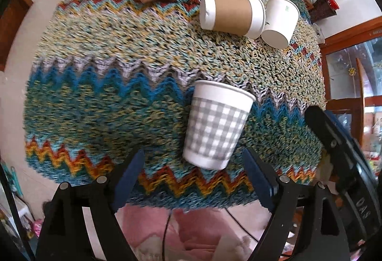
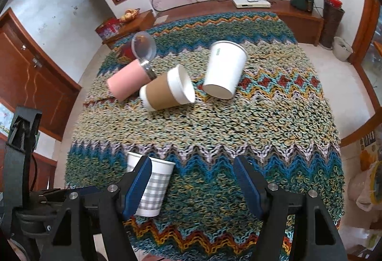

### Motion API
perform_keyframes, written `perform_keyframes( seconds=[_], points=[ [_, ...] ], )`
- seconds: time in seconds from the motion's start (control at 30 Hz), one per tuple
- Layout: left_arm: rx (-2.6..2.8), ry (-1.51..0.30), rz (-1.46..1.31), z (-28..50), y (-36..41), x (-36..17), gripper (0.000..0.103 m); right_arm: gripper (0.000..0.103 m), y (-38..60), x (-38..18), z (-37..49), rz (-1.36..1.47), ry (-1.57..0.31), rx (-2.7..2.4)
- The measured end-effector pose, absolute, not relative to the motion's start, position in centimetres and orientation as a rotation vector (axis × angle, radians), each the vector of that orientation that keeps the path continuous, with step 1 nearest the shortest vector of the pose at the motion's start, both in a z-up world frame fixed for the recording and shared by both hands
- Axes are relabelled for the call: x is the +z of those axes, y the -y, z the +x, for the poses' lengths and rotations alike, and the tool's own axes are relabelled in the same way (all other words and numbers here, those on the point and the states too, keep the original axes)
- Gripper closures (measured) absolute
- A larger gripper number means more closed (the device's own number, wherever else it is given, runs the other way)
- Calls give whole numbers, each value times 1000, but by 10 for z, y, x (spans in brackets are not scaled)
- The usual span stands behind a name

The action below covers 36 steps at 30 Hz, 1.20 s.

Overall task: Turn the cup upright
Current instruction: 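Bring the upright cup to the right tool while the right tool closes on it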

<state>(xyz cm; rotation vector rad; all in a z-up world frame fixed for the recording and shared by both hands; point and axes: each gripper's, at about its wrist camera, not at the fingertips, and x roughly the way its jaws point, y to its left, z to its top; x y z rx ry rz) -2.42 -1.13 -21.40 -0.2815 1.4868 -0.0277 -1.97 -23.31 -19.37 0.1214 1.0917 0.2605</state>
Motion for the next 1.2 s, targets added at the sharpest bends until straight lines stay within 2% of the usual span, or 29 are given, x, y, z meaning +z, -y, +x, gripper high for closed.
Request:
perform_keyframes(
  seconds=[0.43,0.87,1.2],
  points=[
    [45,-1350,-142,-51,-25,-179,17,31,198,-196,-27,168,-1141,290],
    [57,-1262,-103,-50,-47,-186,17,31,170,-232,-24,216,-1241,240],
    [44,-1276,-59,-48,-54,-198,17,31,162,-261,-7,247,-1319,191]
  ],
)
